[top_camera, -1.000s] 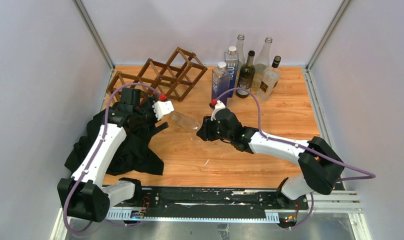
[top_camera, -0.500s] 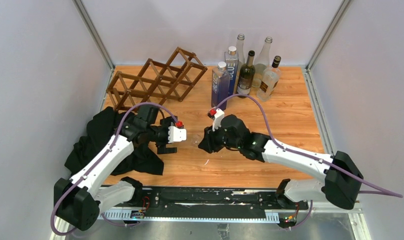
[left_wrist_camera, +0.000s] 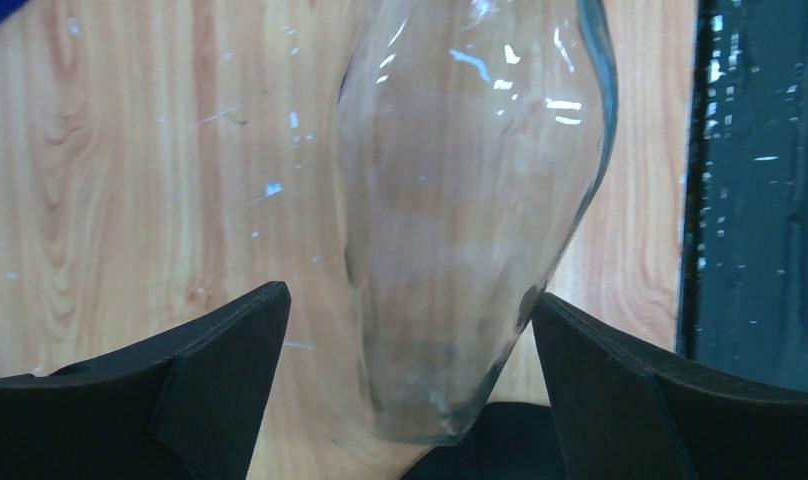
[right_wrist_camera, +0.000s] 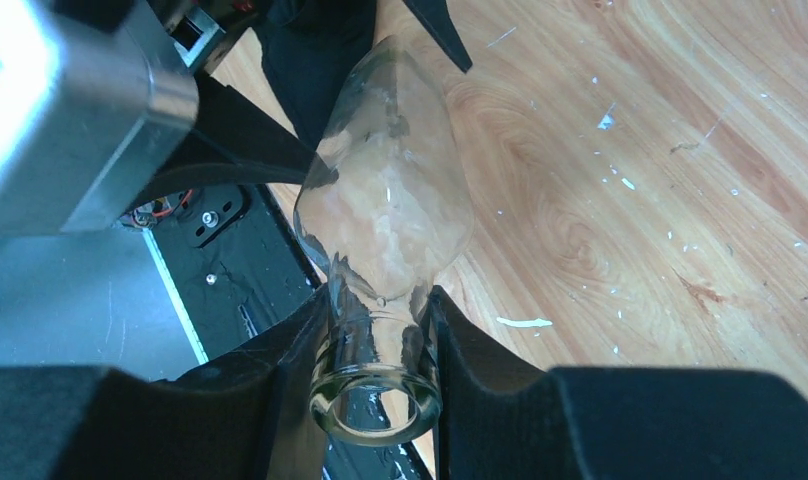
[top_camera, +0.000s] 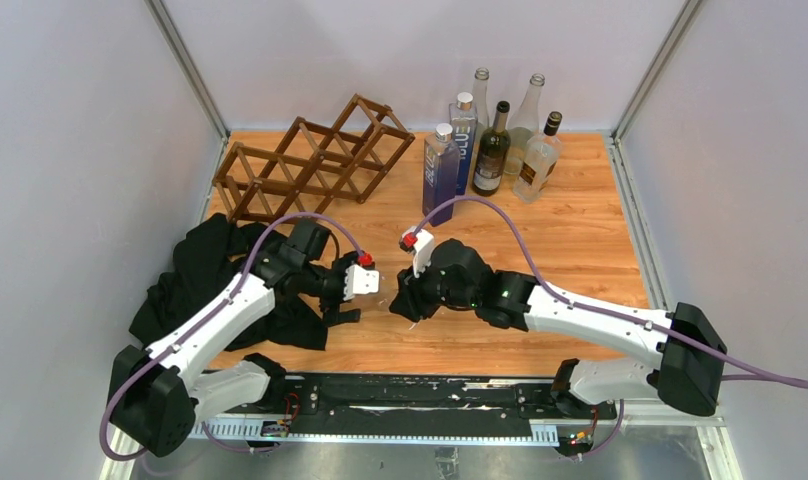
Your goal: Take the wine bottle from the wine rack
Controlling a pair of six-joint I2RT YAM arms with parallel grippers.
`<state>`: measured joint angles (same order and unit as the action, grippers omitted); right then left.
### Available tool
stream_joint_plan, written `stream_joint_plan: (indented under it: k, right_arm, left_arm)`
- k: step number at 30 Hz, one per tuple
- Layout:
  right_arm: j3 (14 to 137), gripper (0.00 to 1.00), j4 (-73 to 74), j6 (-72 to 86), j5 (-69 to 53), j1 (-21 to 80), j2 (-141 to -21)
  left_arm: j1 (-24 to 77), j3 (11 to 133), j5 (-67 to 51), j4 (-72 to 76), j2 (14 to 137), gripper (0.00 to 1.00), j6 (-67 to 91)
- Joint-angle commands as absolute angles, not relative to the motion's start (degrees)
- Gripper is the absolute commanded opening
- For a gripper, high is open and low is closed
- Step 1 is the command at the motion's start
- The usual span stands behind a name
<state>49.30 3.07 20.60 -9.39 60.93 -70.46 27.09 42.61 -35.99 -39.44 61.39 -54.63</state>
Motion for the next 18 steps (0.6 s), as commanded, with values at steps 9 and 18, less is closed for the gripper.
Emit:
stream_joint_plan:
  k: [9, 18]
  right_arm:
    - [48.8, 0.38, -4.8, 25.4, -7.1, 62.8, -67.4]
    - [40.4, 0.93, -13.0, 27.9, -4.2, 61.5, -57.3]
  left_arm:
    - [28.7, 42.8, -35.1, -36.1, 61.1, 0.03, -50.4]
    - [28.7, 53.5, -45.3, -32.8, 58.8, 0.00, -30.5]
